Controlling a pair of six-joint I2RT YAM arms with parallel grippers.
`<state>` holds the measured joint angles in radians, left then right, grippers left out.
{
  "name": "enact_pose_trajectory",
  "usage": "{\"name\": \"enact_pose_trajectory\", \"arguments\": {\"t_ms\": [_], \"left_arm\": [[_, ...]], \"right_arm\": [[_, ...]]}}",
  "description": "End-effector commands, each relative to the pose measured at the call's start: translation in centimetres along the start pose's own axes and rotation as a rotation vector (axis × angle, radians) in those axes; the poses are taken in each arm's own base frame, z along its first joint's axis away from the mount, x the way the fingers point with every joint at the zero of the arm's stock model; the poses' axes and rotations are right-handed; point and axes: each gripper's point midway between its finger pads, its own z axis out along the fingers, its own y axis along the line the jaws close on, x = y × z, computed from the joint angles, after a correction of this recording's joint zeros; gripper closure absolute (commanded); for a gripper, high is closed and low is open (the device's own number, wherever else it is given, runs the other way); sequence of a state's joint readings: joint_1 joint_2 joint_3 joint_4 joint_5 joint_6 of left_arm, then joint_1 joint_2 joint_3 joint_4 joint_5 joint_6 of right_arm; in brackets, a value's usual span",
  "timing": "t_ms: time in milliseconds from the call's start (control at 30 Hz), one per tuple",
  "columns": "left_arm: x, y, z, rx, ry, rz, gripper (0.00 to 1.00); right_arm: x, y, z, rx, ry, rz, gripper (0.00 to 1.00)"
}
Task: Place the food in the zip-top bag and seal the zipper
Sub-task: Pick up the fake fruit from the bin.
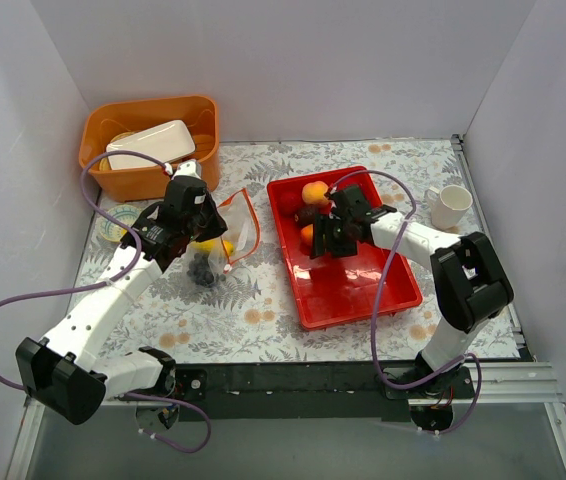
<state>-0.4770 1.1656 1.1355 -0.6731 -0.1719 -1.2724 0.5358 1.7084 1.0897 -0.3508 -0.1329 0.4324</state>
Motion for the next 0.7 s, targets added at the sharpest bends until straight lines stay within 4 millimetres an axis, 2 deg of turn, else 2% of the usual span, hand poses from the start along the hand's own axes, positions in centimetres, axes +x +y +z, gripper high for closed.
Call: {"name": "enact_pose_trajectory", "arguments": {"t_ms": [0,133,167,200,300,433,533,667], "left_arm": [[-0.5,-0.2,-1.0,0.025,-0.029,-0.017,1.0],[-0.3,-0.2,-0.8,0.025,-0.02,-0.014,1.0],[-0.3,-0.2,-0.7,0.027,-0.018,-0.014,1.0],[-0.3,-0.3,-0.7,0.03,-0.018,-0.013,1.0],[-0.3,-0.5,-0.7,0.039,-0.015,-0.01,1.0],[-0.3,-0.3,-0.8,0.03,-0.016,0.003,1.0],[-0.3,-0.3,-0.8,0.032,-0.016,0.003,1.0],[-0.3,-0.2,-0.9,0.031,-0.017,0.001,1.0]], "right_arm": [[-4.1,2.7,-2.4,-0.052,-0.133,-0.026,0.29],[-6.1,2.5,-4.1,-0.005,-0.219,-0.028,0.2],[-6.8,1.5,-4.3,0.057,-0.253,-0.001,0.14],[-6.6,0.7,-4.2,0.096,-0.245,0.048,0.08],[-6.9,-0.7,-3.5,0.13,-0.228,0.135,0.02],[-7.1,-0.2,-2.5,0.096,-0.241,0.308,0.02],[-7.3,0.2,-1.5,0.083,-0.233,0.375,0.02],[-7.5,-0.5,-0.3,0.118,-0.23,0.447,0.02]]}}
